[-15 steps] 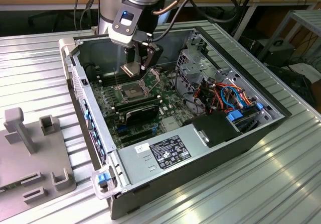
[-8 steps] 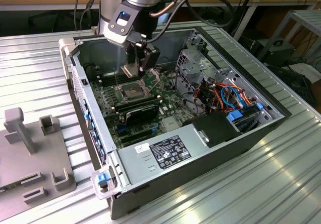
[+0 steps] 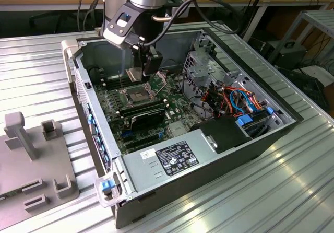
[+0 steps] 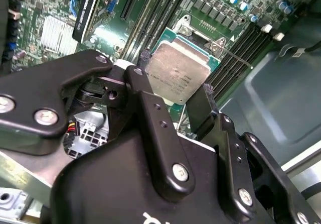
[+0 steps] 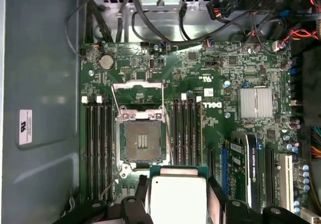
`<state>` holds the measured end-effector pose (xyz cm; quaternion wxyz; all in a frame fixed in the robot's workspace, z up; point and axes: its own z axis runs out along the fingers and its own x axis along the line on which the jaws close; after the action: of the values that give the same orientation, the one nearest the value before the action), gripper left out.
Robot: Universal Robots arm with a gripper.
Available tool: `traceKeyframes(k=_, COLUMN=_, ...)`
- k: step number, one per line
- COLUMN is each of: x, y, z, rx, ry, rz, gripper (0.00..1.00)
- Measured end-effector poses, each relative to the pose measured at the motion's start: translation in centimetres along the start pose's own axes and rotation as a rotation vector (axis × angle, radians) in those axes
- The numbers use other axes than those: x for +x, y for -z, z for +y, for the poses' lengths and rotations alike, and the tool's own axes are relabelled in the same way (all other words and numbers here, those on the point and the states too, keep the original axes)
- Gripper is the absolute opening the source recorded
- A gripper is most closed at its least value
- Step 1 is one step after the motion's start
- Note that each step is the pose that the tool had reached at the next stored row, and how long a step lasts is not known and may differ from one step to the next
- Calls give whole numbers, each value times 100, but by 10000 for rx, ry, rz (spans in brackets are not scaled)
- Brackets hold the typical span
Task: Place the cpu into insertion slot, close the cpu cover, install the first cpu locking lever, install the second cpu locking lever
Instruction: 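Place the cpu into insertion slot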
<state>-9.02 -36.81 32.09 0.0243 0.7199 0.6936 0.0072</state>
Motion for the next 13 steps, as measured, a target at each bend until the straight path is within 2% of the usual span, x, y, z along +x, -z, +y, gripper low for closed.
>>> traceKeyframes(k=8, x=7, y=-4, z=3, rx=-2, ry=-14, rz=2, gripper=55)
traceKeyframes(k=13, x=68, y=-49, z=15, rx=-1, ry=-17, rz=1, gripper=55)
